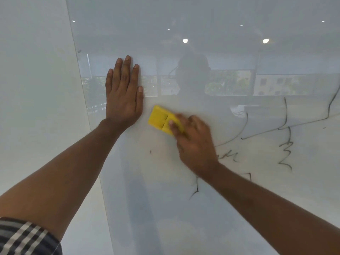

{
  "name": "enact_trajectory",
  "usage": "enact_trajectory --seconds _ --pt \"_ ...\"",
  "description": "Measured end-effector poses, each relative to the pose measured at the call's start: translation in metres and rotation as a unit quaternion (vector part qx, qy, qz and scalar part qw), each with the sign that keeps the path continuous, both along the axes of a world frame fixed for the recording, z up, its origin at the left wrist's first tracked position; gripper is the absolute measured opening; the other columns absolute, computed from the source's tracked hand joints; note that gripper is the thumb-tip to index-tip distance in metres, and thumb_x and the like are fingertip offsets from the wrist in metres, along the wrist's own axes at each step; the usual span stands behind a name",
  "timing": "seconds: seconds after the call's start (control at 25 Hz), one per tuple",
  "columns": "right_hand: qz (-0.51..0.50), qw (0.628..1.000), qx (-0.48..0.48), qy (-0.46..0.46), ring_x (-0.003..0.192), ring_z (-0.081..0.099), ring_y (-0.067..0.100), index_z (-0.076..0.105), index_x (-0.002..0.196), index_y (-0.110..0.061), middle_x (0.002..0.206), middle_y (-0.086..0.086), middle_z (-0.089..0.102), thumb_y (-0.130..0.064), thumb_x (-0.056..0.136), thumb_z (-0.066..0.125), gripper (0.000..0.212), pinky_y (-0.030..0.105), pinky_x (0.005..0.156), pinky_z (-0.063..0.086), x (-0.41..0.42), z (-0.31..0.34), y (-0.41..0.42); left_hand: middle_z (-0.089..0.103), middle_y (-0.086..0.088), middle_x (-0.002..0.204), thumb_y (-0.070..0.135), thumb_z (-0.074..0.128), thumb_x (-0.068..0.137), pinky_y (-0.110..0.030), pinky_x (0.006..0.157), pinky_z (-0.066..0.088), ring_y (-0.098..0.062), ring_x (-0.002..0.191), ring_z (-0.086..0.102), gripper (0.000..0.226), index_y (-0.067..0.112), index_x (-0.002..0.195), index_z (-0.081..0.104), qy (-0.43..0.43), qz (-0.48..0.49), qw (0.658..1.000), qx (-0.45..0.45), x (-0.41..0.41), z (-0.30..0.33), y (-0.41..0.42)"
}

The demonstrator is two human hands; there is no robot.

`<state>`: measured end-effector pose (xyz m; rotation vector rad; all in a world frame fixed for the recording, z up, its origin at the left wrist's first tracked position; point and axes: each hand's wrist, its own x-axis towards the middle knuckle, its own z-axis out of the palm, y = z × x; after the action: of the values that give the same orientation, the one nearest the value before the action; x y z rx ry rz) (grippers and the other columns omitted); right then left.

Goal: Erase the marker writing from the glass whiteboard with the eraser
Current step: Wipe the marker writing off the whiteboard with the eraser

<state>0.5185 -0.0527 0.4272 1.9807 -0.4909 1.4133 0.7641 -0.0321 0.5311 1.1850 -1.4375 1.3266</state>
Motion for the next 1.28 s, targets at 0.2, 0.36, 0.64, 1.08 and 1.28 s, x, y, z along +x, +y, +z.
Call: enact_trajectory --seconds 0.2,0.36,0.64,1.08,1.28 --pt "0.001 0.938 -0.044 0.345 0.117 0.063 0.028 0.063 0.131 -0.025 0.14 0.0 0.061 -0.019 0.102 0.05 0.033 0.04 0.098 0.051 -0.009 -0.137 0.02 0.024 -0.022 0.169 0.02 0.035 0.108 -0.057 0.128 0.016 -0.041 0.158 0.018 0.056 0.005 0.161 0.027 -0.001 -0.003 1.0 0.013 0.001 0.002 0.005" --pt "-0.01 0.965 -0.015 0.262 0.118 0.065 0.031 0.066 0.133 -0.025 0.14 0.002 0.064 -0.008 0.095 0.053 0.044 0.045 0.105 0.042 -0.066 -0.109 0.001 0.022 -0.021 0.17 0.022 0.033 0.108 -0.056 0.129 0.015 -0.04 0.159 0.017 0.056 0.006 0.162 0.026 0.005 -0.005 1.0 0.013 -0.002 -0.001 0.002" --pt "-0.113 0.988 -0.002 -0.109 0.118 0.051 0.043 0.055 0.143 -0.009 0.145 0.023 0.053 -0.011 0.096 0.059 0.047 0.046 0.111 0.034 -0.157 0.017 -0.028 0.017 -0.029 0.169 0.021 0.033 0.108 -0.061 0.128 0.007 -0.046 0.158 0.012 0.058 0.001 0.161 0.022 0.048 -0.017 0.999 0.014 -0.021 -0.003 -0.003" --pt "-0.039 0.98 0.001 0.195 0.114 0.063 0.037 0.063 0.136 -0.021 0.138 0.01 0.064 -0.007 0.096 0.059 0.043 0.045 0.1 0.044 -0.158 -0.125 -0.014 0.019 -0.031 0.167 0.027 0.039 0.108 -0.066 0.125 0.009 -0.046 0.157 0.015 0.059 0.001 0.16 0.029 0.018 -0.015 0.999 0.027 -0.09 0.011 -0.014" --pt "-0.064 0.995 0.041 -0.057 0.116 0.058 0.043 0.061 0.139 -0.017 0.141 0.017 0.059 -0.009 0.095 0.065 0.045 0.047 0.103 0.041 -0.151 -0.076 -0.026 0.018 -0.034 0.166 0.031 0.037 0.108 -0.067 0.124 0.008 -0.05 0.156 0.014 0.06 0.001 0.16 0.029 0.067 -0.02 0.997 0.016 -0.113 0.011 -0.019"
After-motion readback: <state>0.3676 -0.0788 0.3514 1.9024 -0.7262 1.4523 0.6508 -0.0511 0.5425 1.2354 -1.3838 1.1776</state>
